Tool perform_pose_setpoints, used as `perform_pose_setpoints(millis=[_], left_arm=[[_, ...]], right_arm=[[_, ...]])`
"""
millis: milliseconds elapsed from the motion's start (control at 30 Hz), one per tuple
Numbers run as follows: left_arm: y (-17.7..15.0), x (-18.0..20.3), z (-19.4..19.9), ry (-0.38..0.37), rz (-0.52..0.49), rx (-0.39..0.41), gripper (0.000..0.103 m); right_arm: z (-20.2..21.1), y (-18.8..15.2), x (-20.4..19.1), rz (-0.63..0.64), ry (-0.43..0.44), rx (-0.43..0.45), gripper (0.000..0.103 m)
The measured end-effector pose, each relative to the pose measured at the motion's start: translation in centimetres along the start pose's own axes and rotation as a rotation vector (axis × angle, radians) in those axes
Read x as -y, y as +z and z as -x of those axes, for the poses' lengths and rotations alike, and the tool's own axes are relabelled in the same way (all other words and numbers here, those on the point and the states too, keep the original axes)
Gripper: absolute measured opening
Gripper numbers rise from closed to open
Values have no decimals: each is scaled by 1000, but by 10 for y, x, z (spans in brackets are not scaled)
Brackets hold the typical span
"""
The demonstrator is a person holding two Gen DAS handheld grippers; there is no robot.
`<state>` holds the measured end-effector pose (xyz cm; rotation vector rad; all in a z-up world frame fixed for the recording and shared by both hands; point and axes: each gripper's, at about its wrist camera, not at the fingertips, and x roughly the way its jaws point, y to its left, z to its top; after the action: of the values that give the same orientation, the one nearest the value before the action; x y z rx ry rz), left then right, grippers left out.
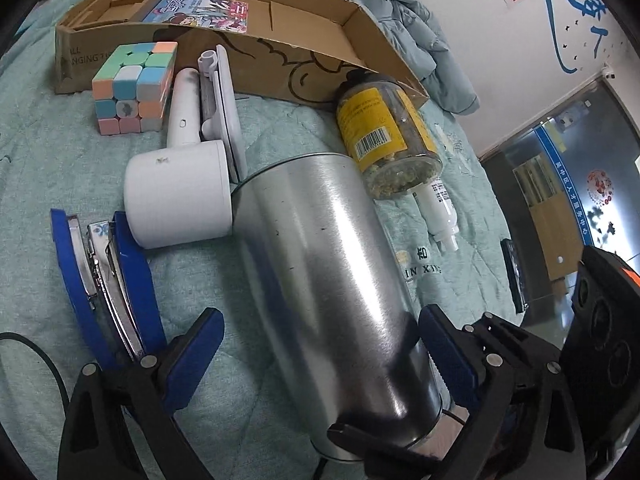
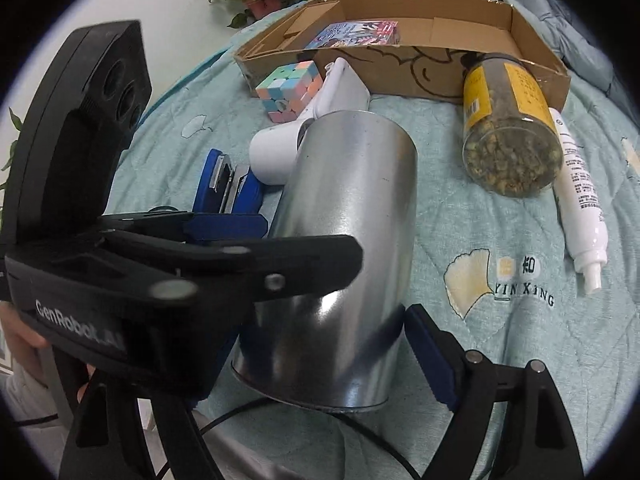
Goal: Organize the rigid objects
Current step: 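Grasp the silver metal can between both grippers, then lift the silver can with both grippers and lower it beside the game box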
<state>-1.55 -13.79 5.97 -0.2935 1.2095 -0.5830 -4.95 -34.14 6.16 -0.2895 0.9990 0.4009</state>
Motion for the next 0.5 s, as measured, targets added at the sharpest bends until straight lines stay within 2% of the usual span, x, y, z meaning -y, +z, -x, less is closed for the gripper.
perform_pose_setpoints(millis=[100,233,500], left_arm=[[-1,5,-2,-29,-10,-5,83],[-1,6,-3,-24,-5,1,83],[-4,23,16,17,-76,49,82]], right_arm=[[-2,-1,-6,16,-34,16,84],[0,-4,-9,23,-76,40,83],[8,-5,-14,-17,-50,79,83]])
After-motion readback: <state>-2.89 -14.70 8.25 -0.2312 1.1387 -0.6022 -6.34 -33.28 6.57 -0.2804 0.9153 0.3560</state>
